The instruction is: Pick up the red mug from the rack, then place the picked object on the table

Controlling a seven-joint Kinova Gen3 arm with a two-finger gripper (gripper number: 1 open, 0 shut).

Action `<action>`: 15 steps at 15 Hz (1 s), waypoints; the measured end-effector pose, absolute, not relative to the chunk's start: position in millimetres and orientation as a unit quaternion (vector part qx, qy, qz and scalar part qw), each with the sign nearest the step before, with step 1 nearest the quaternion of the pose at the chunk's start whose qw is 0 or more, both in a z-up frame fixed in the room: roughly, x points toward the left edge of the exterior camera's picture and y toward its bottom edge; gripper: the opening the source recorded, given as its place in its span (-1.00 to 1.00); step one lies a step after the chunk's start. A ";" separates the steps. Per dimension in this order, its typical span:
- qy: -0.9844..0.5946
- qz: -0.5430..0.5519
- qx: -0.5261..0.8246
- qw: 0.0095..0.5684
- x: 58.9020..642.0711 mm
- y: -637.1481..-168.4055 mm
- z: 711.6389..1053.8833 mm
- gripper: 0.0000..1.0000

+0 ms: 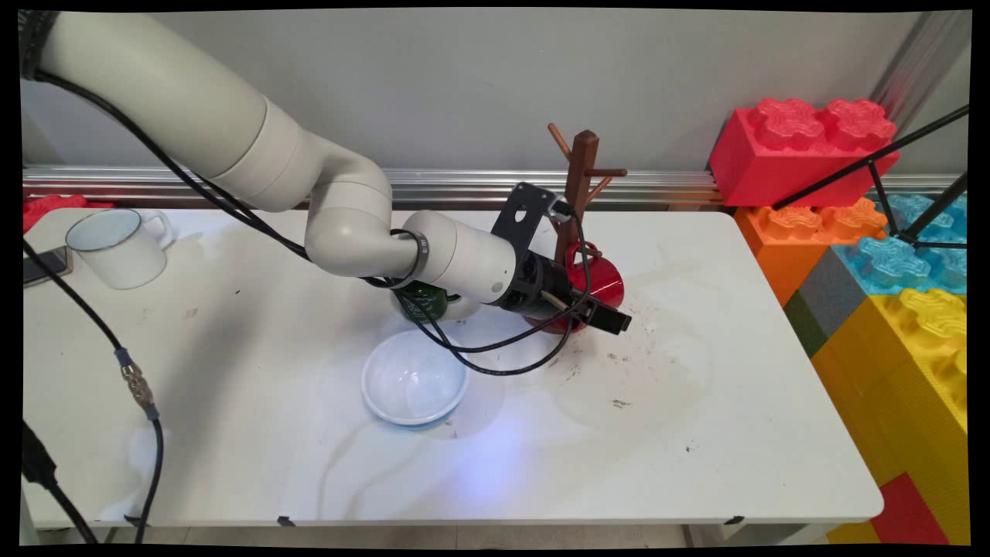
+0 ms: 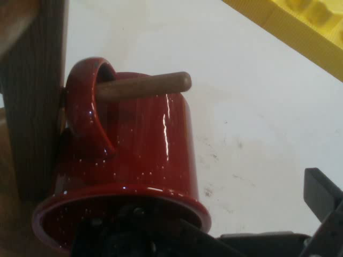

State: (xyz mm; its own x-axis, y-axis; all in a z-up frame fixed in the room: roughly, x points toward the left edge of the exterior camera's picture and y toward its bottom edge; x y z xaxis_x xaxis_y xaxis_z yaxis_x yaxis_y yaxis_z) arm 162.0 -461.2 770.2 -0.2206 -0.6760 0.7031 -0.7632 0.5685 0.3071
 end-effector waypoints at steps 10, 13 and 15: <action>-0.766 0.051 0.483 0.421 166.4 -462.6 770.4 -1.00; -0.762 0.054 0.492 0.417 170.8 -461.7 770.7 -1.00; -0.760 0.056 0.497 0.414 173.6 -461.3 771.0 -1.00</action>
State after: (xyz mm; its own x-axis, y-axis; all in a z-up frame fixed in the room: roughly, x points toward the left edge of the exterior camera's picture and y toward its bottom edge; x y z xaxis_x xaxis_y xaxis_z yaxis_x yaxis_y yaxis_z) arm 173.6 -461.3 771.0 -0.1621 -0.7091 0.6863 -0.8026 0.4993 0.3263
